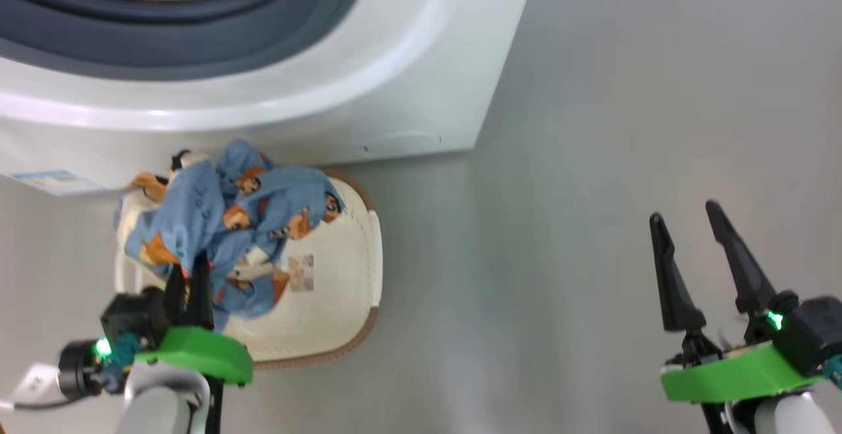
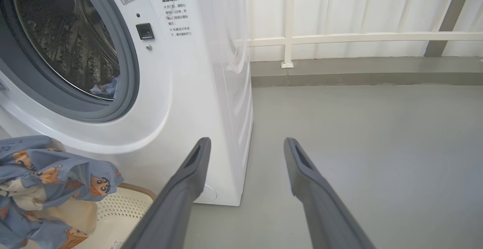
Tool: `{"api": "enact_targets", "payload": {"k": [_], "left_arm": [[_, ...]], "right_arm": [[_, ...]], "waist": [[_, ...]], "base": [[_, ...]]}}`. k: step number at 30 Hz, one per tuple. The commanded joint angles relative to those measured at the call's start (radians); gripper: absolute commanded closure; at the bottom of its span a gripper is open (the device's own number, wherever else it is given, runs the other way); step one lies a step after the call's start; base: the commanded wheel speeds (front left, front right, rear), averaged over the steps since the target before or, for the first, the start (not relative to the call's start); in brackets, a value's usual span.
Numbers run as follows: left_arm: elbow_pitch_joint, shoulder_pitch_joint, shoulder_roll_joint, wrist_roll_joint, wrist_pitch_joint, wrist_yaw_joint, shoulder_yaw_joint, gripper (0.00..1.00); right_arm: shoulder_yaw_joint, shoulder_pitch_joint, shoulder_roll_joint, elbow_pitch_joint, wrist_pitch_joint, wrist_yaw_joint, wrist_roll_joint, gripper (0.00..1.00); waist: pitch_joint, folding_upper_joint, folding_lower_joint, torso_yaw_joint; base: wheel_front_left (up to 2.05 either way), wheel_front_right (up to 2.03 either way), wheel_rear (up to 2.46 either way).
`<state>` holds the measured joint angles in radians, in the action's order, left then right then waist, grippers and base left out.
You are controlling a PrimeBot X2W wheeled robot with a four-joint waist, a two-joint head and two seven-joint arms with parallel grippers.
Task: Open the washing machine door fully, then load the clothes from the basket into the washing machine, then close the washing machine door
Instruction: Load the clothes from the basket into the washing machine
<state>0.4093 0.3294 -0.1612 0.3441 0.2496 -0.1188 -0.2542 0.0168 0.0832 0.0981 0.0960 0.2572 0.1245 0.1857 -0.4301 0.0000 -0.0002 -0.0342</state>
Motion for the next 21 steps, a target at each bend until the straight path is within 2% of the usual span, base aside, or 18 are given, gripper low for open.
{"api": "enact_targets", "payload": {"k": [1, 12, 21], "left_arm": [[-0.058, -0.041, -0.029, -0.019, 0.012, 0.003, 0.035, 1.0], [-0.221, -0.182, -0.055, -0.026, -0.005, -0.003, 0.027, 1.0], [-0.334, -0.274, -0.08, -0.037, -0.06, -0.031, 0.011, 1.0]], "right_arm": [[-0.016, -0.036, 0.0, 0.017, 0.005, 0.006, -0.007, 0.0], [-0.024, -0.122, -0.011, 0.004, 0.005, 0.006, -0.021, 0.0], [-0.044, -0.163, -0.017, 0.0, -0.004, 0.006, -0.029, 0.0]], "waist": [[0.102, 0.0, 0.0002, 0.032], [0.246, 0.0, 0.0002, 0.034], [0.329, 0.0, 0.0002, 0.036]], "base": [[0.0, 0.0, 0.0], [0.0, 0.0, 0.0], [0.0, 0.0, 0.0]]}}
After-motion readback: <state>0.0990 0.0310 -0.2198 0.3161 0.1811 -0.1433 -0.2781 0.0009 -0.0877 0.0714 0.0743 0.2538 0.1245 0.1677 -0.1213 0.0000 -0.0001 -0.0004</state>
